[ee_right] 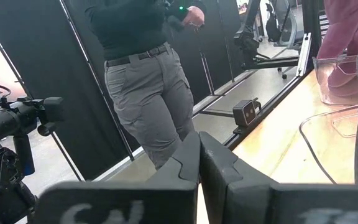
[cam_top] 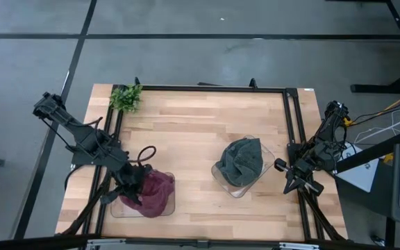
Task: Pick & Place hat
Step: Put the red cap into the left transparent bin
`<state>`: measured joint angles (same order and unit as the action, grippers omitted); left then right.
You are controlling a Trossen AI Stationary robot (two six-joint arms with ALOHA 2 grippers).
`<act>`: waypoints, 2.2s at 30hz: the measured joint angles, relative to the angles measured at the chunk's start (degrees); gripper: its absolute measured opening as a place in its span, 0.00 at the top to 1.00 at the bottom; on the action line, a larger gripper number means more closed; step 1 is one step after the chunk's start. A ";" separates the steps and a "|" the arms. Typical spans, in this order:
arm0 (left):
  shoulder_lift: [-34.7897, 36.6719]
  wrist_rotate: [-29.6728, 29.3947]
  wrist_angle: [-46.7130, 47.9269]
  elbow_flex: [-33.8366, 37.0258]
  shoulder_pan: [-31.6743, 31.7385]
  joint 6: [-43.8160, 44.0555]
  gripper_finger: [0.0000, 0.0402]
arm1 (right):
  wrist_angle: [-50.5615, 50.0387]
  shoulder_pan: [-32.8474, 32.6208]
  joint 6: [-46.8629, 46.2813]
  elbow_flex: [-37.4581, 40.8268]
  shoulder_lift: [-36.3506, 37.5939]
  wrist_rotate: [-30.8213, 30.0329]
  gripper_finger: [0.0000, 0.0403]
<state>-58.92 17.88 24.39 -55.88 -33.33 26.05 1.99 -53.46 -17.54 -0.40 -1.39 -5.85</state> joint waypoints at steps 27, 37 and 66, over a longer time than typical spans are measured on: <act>7.39 -14.31 15.24 0.04 2.34 -3.45 0.99 | -0.02 -0.01 0.00 0.00 0.02 0.00 0.99; 3.21 -12.43 17.00 0.04 2.26 -3.28 0.99 | 0.01 -0.01 0.02 0.00 0.02 0.00 0.99; -7.37 -13.21 13.58 5.18 3.52 -1.99 0.98 | 0.01 -0.01 0.02 0.00 0.02 0.00 0.99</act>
<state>-66.28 4.67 37.98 -50.69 -29.81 24.06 2.00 -53.47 -17.52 -0.40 -1.37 -5.85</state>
